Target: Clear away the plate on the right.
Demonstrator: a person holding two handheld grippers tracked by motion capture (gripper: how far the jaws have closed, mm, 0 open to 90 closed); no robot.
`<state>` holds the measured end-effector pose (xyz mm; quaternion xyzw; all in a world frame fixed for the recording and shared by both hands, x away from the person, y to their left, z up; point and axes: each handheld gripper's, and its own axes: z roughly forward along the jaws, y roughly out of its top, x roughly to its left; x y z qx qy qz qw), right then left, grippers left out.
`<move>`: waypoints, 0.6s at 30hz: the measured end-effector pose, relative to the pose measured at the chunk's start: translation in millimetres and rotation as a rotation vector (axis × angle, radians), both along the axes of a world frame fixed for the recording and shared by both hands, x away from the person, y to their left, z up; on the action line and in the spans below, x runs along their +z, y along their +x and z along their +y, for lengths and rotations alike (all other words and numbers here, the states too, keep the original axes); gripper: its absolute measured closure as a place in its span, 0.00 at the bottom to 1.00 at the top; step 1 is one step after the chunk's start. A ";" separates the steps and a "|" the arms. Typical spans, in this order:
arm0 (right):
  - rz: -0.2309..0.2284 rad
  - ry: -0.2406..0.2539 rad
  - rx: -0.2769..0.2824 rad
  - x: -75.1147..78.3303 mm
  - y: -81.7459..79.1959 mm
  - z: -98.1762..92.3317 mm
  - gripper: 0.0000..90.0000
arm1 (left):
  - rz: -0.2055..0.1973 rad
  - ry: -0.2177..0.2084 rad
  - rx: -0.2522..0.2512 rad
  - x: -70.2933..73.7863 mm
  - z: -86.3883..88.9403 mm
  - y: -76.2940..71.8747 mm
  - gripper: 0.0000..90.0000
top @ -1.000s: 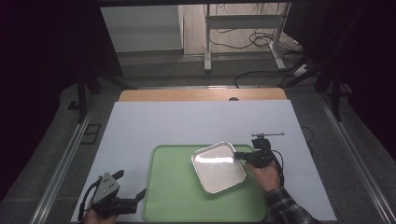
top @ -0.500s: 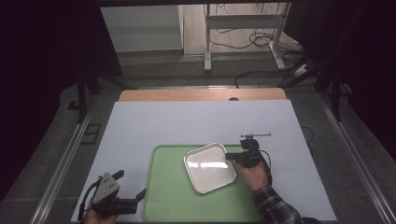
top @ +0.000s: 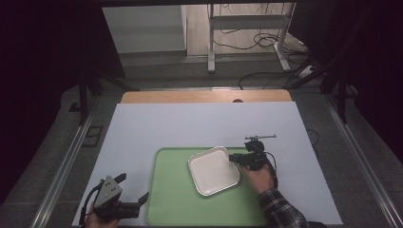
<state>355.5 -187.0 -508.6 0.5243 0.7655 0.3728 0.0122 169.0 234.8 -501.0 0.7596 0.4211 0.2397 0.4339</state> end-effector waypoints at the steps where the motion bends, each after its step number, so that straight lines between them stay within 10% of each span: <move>1: -0.046 -0.022 0.051 5.9 -3.1 0.4 0.71 | 0.000 0.000 0.000 0.0 0.1 0.0 0.01; 10: -0.182 -0.090 0.269 19.3 -27.9 11.1 0.67 | -0.001 0.004 -0.002 0.3 -0.4 -0.2 0.01; 18: -0.203 -0.076 0.449 26.5 -59.9 23.1 1.00 | -0.001 0.006 -0.003 0.2 -0.5 -0.2 0.01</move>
